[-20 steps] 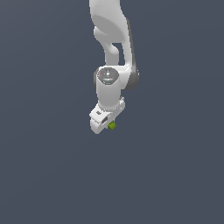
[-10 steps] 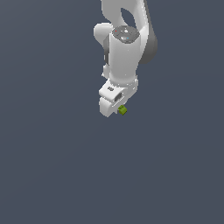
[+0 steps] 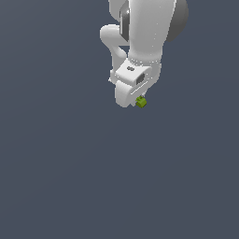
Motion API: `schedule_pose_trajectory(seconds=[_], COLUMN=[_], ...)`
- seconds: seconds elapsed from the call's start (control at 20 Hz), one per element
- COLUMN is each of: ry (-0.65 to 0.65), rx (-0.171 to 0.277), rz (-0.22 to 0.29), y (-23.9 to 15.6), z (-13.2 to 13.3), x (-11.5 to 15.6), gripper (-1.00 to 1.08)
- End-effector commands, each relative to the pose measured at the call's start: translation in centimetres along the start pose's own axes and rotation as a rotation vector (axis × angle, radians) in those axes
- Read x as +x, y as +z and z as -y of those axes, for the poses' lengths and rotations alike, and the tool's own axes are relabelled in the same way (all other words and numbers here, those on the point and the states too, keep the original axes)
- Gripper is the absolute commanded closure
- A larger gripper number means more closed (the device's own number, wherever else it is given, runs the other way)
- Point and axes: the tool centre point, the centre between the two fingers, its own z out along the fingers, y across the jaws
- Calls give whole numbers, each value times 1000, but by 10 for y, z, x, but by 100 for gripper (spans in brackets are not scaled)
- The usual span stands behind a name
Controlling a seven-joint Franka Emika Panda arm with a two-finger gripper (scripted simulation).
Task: Pick up the object and move it to a goal position.
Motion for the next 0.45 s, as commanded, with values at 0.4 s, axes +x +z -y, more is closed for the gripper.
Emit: schedule_pose_trajectory(seconds=[0.4], ry=[1], rx=[1], rz=[0], y=[-24], z=[6], x=[7], gripper=[108])
